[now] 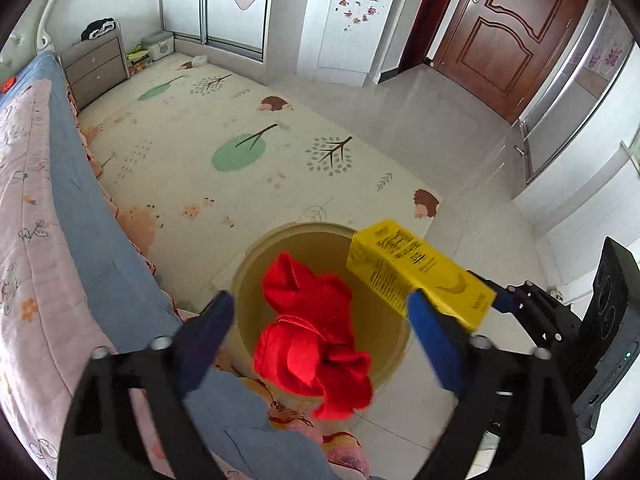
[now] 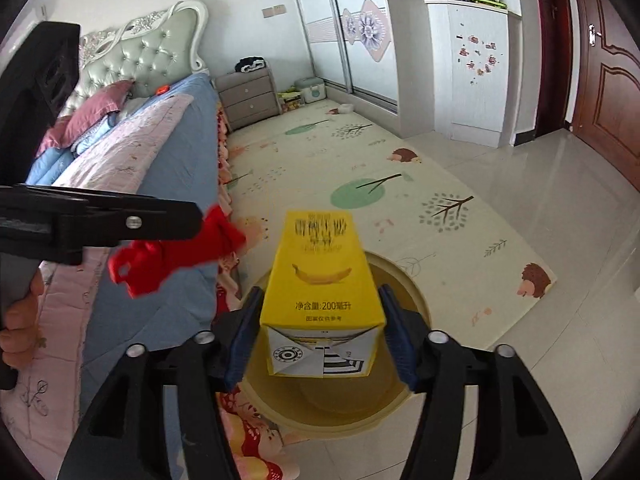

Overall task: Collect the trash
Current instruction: 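Carry both items over the yellow bin and open both tools to drop them, then move both empty tools back over the bed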

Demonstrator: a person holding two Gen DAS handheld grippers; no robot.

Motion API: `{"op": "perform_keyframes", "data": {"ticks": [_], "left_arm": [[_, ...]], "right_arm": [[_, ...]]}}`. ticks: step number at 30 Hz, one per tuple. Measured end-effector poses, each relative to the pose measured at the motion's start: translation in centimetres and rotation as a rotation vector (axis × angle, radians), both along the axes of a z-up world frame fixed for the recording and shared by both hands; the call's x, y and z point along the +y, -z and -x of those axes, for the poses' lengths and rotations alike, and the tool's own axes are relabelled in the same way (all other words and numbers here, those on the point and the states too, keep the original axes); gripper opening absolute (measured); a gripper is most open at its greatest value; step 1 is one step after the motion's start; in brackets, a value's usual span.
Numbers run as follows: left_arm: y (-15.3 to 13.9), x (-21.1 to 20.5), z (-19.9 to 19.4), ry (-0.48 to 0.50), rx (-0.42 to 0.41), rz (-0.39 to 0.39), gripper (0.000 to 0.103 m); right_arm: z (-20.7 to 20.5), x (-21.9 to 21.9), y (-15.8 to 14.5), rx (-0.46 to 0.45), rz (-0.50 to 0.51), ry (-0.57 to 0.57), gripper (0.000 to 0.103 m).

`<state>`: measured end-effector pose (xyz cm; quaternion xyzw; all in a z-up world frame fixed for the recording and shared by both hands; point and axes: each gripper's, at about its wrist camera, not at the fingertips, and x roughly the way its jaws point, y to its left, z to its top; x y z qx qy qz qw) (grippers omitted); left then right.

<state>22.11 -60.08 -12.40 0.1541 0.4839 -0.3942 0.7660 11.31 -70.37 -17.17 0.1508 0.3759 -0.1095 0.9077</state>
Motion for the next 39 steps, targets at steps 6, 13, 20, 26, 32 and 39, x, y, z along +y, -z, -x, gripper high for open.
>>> {"op": "perform_keyframes", "data": {"ticks": [6,13,20,26,32,39], "left_arm": [[-0.5,0.2,0.5,0.022,-0.028,-0.012,0.097],[-2.0,1.9,1.9,0.027,-0.071,0.016,0.097],[-5.4,6.0,3.5,-0.011,-0.133,0.058,0.097],[-8.7,11.5,5.0,-0.056,-0.208,0.090,0.097],[-11.2,18.6,5.7,-0.130,-0.282,0.085,0.097],[-13.2,28.1,5.5,-0.268,-0.361,0.036,0.097]], "right_arm": [[0.2,-0.7,0.7,-0.003,-0.045,0.008,0.069],[1.4,0.3,-1.5,-0.037,-0.045,-0.010,0.069],[2.1,3.1,-5.1,-0.090,-0.015,-0.052,0.068],[1.9,7.1,-8.2,-0.145,-0.017,-0.129,0.069],[1.0,12.7,-11.0,-0.198,-0.005,-0.238,0.068],[-1.1,20.9,-13.2,-0.236,-0.036,-0.405,0.068]]}}
